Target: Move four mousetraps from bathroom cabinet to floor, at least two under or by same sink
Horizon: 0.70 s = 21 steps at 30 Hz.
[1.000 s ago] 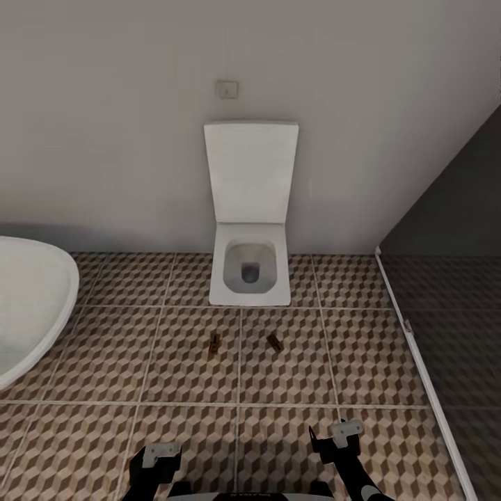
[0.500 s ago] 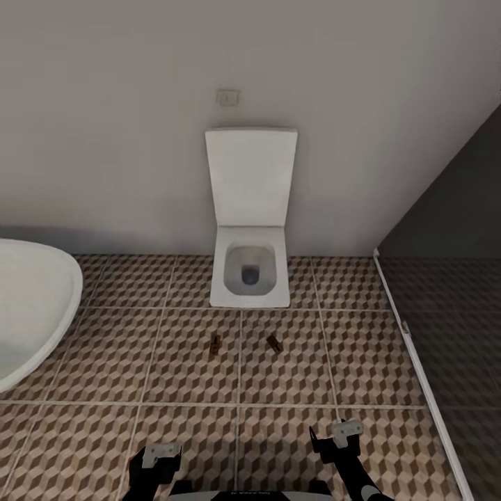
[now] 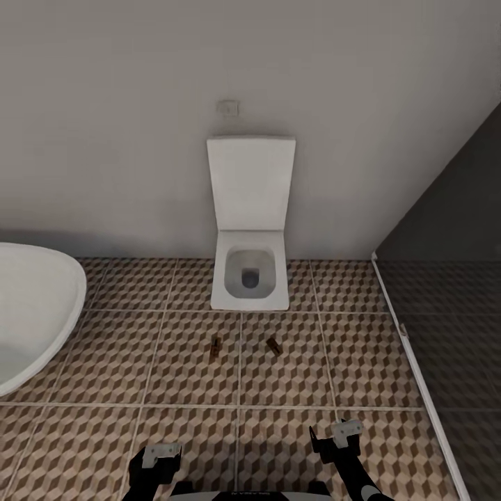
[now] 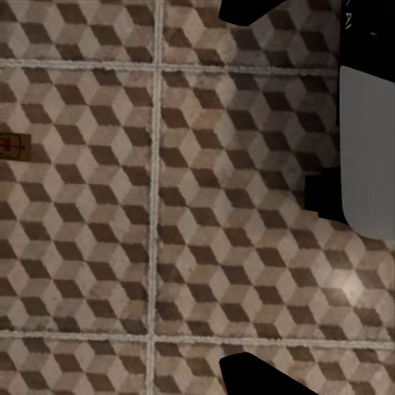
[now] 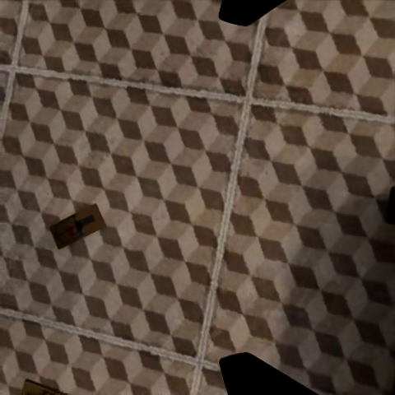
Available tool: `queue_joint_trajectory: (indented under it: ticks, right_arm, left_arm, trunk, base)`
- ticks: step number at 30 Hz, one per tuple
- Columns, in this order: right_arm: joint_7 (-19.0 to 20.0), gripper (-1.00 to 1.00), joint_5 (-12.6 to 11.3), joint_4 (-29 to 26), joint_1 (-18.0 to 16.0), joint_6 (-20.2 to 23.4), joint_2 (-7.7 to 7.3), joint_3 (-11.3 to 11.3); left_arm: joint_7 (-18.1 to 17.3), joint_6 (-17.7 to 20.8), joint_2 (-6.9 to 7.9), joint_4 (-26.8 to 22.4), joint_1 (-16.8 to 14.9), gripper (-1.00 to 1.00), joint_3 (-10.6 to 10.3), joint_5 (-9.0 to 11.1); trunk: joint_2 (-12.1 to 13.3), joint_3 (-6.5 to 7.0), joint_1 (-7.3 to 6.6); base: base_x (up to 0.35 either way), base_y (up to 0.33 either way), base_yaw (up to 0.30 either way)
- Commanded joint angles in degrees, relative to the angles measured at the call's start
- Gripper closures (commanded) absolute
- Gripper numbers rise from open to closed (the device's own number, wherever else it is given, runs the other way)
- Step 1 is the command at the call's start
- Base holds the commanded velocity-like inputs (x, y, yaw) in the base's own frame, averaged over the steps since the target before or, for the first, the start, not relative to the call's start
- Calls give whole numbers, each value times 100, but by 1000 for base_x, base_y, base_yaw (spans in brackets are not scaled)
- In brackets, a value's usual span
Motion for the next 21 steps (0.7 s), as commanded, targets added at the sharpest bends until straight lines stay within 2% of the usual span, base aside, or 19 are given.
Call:
queue_joint_trajectory:
  ticks: [1, 21]
  right_arm:
    - [-25, -100, -30, 3, -2, -15, 0, 51]
    - [-23, -100, -30, 3, -2, -18, -5, 46]
  left_arm:
    - [52, -7, 2, -7, 0, -100, -50, -6]
    - [52, -7, 2, 13, 0, -100, -62, -12]
  trunk:
    - [39, 16, -22]
    - [841, 525, -461]
  base:
    - [0, 0, 0]
    - [0, 0, 0]
